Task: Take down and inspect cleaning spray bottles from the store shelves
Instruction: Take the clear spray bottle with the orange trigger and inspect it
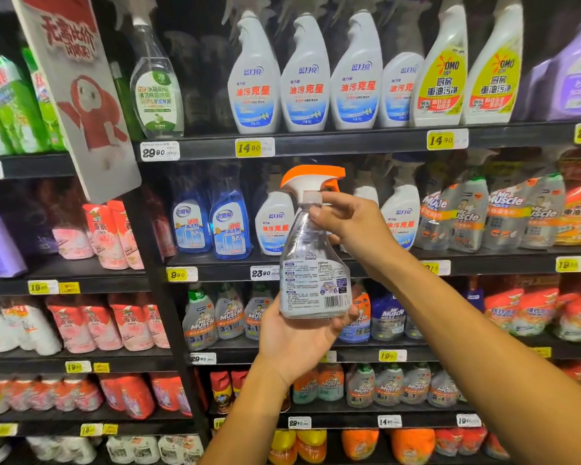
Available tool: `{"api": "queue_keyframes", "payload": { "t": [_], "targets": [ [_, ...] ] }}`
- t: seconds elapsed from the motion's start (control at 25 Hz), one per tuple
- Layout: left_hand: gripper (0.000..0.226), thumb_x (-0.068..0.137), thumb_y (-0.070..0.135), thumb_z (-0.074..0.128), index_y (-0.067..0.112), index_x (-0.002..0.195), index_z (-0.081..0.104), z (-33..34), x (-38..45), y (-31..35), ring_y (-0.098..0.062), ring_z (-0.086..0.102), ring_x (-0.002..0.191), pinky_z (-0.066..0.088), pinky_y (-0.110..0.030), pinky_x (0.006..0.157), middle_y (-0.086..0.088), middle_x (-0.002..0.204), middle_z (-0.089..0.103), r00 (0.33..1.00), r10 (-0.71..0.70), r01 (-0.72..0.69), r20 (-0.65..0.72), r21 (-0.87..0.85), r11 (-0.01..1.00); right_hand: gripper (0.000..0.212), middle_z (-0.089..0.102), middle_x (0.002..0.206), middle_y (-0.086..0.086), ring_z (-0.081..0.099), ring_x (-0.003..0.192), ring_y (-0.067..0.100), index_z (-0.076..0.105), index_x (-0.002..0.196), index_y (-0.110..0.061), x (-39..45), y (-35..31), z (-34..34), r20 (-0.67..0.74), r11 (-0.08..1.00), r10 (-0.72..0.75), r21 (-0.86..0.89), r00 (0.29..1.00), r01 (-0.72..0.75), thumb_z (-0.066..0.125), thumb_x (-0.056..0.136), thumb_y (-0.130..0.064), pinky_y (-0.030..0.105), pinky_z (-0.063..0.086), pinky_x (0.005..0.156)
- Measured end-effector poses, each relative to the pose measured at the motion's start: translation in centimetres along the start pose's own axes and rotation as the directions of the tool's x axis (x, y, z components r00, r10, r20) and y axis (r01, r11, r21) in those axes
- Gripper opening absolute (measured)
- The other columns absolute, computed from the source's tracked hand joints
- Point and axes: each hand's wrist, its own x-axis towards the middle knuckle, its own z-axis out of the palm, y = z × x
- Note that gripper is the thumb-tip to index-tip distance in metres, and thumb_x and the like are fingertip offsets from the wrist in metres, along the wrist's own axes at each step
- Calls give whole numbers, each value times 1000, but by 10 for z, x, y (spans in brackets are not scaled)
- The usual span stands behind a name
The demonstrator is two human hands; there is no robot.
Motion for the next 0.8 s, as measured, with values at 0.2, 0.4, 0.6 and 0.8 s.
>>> {"api": "queue_keyframes", "payload": {
  "t": [0.2,0.4,0.6,0.8],
  "targets": [
    [57,92,37,56,-1,135,54,-1,1,6,-48,58,107,55,-40,83,-32,134,52,1000,25,-25,-13,57,998,21,77,82,-10,73,80,5,69,107,-23,0,-3,-2,14,1000,-16,6,1000,16,63,95,-7,16,54,64],
    [45,89,30,57,3,125,65,0,-2,15,-42,57,119,47,-48,102,-24,128,62,966,225,-194,-123,226,955,25,77,94,-13,73,92,7,64,121,-33,1,-4,-11,64,999,27,-40,998,-24,58,100,-21,24,59,76],
    [69,77,9,72,14,138,40,17,-2,12,-21,64,111,55,-35,89,-9,129,62,845,522,-354,-113,613,706,40,76,104,-6,73,96,12,56,131,-34,-5,2,-14,191,997,76,-5,979,-76,67,93,-29,22,58,69],
    [68,75,3,70,15,135,42,24,-6,15,-21,65,112,56,-33,88,-8,126,64,787,611,-361,-86,739,569,22,77,101,-7,73,91,9,67,110,-26,-1,-3,-18,155,997,60,45,986,-67,67,91,-13,20,56,65]
  ]
}}
